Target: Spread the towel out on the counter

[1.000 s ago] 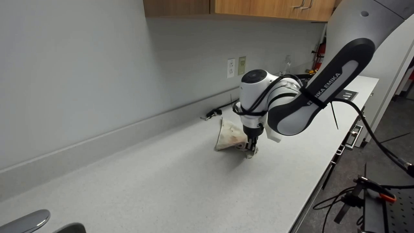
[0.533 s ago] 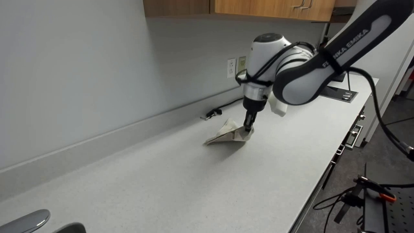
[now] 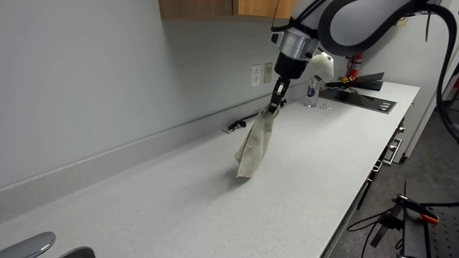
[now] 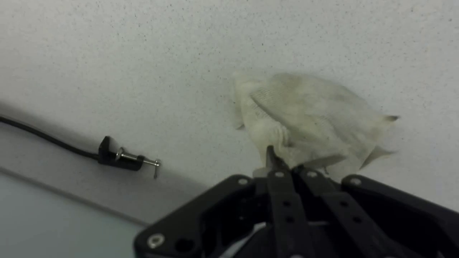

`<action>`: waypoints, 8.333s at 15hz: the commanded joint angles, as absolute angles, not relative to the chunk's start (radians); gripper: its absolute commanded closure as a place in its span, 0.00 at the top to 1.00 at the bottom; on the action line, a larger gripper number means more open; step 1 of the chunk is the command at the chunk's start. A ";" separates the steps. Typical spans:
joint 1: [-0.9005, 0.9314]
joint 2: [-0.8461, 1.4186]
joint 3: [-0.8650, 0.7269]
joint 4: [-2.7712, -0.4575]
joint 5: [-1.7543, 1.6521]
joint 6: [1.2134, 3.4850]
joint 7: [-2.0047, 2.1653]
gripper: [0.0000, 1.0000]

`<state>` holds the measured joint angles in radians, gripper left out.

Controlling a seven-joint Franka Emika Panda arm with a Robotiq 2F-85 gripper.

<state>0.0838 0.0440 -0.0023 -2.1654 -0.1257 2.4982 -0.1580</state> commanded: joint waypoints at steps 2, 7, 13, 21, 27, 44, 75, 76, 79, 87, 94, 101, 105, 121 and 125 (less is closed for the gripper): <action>0.063 -0.037 0.014 -2.163 -0.019 2.465 -0.247 0.01; 0.047 0.026 -0.001 -2.165 -0.118 2.465 -0.142 0.01; 0.010 0.108 -0.041 -2.267 -0.289 2.452 0.020 0.01; 0.015 0.164 -0.089 -2.326 -0.408 2.441 0.127 0.01; 0.008 0.158 -0.090 -2.362 -0.454 2.403 0.142 0.28; -0.031 0.245 -0.023 -2.248 -0.148 2.468 -0.167 1.00; -0.102 0.613 0.038 -1.891 0.052 2.423 -0.279 0.58; -0.099 0.610 0.034 -1.896 0.048 2.428 -0.273 0.65; -0.092 0.598 0.031 -1.916 0.041 2.446 -0.262 0.87; -0.073 0.587 0.041 -1.950 0.053 2.461 -0.211 1.00; -0.064 0.595 0.031 -1.940 0.048 2.463 -0.161 0.97; -0.058 0.576 0.034 -1.970 0.055 2.457 -0.124 0.90; -0.046 0.574 0.025 -1.979 0.048 2.458 -0.084 0.87; 0.000 0.503 -0.021 -2.063 0.000 2.466 0.046 0.82; 0.017 0.482 -0.036 -2.091 -0.027 2.463 0.089 0.56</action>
<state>-0.0117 0.5220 -0.0084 -2.0476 0.0016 2.4556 0.0473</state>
